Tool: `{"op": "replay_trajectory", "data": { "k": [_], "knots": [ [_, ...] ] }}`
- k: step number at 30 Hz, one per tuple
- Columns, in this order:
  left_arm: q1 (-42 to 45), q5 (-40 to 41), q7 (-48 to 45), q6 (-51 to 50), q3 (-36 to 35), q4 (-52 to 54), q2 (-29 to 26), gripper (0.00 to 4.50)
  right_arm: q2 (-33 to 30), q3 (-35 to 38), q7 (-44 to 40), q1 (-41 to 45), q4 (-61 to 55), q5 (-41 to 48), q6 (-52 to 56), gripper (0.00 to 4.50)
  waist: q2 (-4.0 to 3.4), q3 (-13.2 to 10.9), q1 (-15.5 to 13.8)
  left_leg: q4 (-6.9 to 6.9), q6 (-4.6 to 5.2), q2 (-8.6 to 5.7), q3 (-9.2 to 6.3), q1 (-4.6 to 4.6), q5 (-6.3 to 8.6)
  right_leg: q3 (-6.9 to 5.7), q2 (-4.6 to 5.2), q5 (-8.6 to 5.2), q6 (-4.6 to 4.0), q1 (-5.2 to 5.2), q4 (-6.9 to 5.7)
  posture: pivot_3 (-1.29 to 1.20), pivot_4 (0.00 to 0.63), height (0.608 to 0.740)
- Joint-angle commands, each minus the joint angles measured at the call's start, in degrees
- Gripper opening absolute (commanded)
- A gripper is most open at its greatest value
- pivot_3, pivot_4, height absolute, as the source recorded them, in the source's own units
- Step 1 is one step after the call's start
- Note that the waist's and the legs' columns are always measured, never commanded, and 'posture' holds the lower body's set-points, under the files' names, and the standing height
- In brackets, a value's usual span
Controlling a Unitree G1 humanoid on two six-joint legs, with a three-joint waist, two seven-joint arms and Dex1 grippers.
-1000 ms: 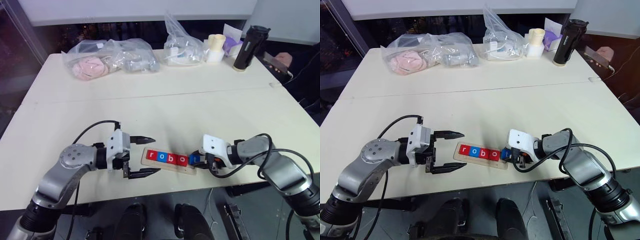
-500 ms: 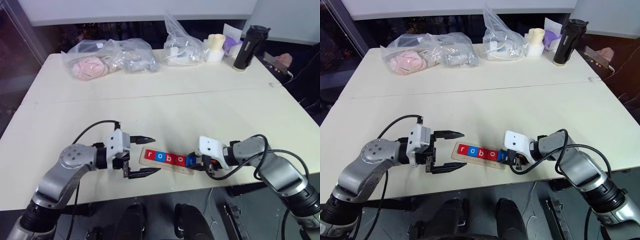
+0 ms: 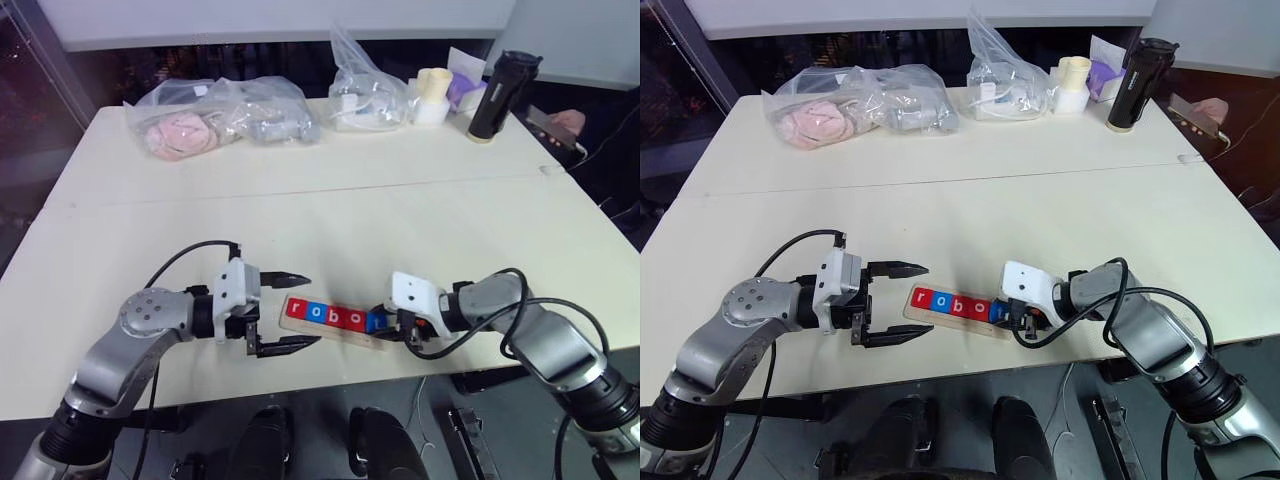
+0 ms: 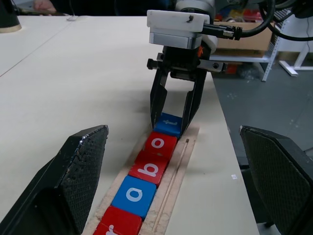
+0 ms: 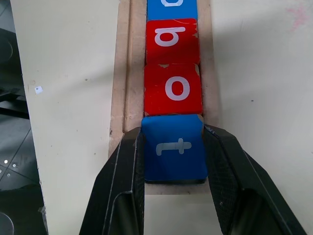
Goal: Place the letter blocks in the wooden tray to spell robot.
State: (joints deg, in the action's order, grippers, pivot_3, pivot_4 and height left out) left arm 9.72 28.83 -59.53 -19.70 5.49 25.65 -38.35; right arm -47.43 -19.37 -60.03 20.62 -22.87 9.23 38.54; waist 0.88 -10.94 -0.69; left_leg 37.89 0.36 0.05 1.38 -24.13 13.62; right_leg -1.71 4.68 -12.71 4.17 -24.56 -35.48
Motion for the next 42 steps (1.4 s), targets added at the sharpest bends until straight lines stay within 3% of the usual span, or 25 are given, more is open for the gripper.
{"op": "replay_trajectory", "data": {
  "k": [1, 9, 15, 16, 25, 34, 42],
  "knots": [
    [0.14, 0.42, 0.19, 0.52, -0.61, 1.79, 0.01, 4.50, 0.09, 0.30, 0.09, 0.87, -2.22, 0.24, 0.19, 1.13, 0.00, 0.00, 0.00, 0.00, 0.00, 0.00, 0.00, 0.00, 0.00, 0.00, 0.00, 0.00, 0.00, 0.00, 0.00, 0.00, 0.150, 0.740],
    [0.23, 0.33, 0.10, 0.73, -0.47, 1.67, 0.16, 4.50, 0.20, 0.13, 0.13, 0.85, -2.93, 0.36, 1.01, 1.13, 0.00, 0.00, 0.00, 0.00, 0.00, 0.00, 0.00, -0.02, 0.00, 0.00, 0.00, 0.00, 0.00, -0.02, 0.00, 0.00, 0.150, 0.740],
    [0.41, 0.22, -0.08, 0.92, -0.33, 1.40, 0.31, 4.50, 0.07, 0.38, 0.19, 1.03, -3.04, 0.39, 1.32, 4.14, 0.00, 0.00, 0.00, 0.00, 0.00, 0.00, 0.00, -0.03, 0.00, 0.00, 0.01, 0.00, 0.00, -0.02, 0.01, 0.00, 0.150, 0.740],
    [0.38, 0.24, -0.13, 0.93, -0.35, 1.39, 0.30, 4.50, 0.02, 0.47, 0.19, 1.05, -3.15, 0.45, 1.40, 4.48, 0.00, 0.00, 0.00, 0.00, 0.00, 0.00, 0.00, -0.03, 0.00, 0.00, 0.01, 0.00, 0.00, -0.02, 0.01, 0.00, 0.150, 0.740],
    [-0.09, 0.98, -0.47, 0.49, -1.66, 1.42, -0.61, 4.50, -1.82, 7.35, 0.74, 0.50, -7.54, 4.94, 6.02, 4.48, 0.00, 0.00, -0.03, 0.00, 0.00, 0.00, -0.01, -0.12, 0.00, -0.01, 0.02, 0.00, 0.00, -0.08, 0.03, 0.00, 0.150, 0.740],
    [-1.23, 4.71, -1.24, -2.58, -6.32, 0.74, -3.76, 4.50, -6.83, 25.35, 2.55, -7.02, -16.23, 14.20, 14.80, 4.48, 0.00, 0.00, -0.06, 0.00, 0.01, 0.01, -0.05, -0.25, 0.02, -0.04, 0.12, 0.00, 0.00, -0.17, 0.09, 0.00, 0.150, 0.740],
    [-0.37, 5.22, -1.60, -3.27, -6.65, -0.42, -4.32, 4.50, -6.33, 22.43, 8.43, -14.20, -15.84, 10.46, 8.75, 4.48, -0.01, 0.00, 0.05, -0.01, 0.00, 0.01, -0.02, -0.24, 0.03, -0.04, 0.14, 0.00, 0.00, -0.16, 0.17, 0.00, 0.150, 0.740]
  ]
}}
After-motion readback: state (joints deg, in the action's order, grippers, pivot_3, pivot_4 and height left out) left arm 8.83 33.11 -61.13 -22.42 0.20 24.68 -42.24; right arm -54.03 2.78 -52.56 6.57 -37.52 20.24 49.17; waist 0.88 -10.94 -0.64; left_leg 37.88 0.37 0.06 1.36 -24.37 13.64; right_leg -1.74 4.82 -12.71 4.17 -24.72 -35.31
